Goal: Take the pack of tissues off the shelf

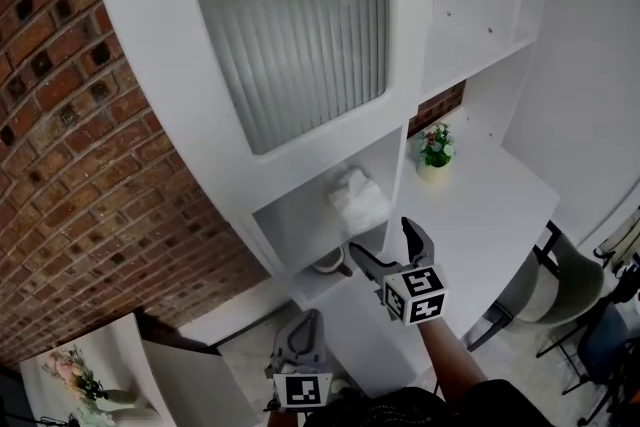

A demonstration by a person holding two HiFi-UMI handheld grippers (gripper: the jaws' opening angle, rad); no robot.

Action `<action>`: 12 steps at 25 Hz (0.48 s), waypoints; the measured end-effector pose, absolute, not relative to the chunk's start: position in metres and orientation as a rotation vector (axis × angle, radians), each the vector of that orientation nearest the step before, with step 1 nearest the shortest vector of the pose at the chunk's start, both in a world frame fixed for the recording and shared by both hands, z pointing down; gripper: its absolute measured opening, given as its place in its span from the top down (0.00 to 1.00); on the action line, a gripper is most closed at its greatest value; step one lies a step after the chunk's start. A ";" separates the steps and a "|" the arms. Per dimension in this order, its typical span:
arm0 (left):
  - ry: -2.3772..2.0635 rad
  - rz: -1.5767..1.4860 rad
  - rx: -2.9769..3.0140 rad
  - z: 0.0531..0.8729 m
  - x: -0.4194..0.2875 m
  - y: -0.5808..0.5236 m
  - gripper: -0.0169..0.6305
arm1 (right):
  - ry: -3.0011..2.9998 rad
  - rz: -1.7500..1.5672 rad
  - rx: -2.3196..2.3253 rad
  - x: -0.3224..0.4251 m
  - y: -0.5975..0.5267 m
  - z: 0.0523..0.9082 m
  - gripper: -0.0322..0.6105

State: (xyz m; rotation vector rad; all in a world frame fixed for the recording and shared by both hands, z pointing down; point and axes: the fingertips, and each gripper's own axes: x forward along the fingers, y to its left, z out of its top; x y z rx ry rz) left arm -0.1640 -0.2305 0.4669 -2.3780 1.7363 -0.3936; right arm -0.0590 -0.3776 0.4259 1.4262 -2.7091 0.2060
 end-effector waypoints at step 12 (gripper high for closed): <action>1.728 -0.418 -2.384 0.472 -0.167 -0.235 0.96 | -2.672 0.242 1.414 -0.068 -0.400 0.434 0.19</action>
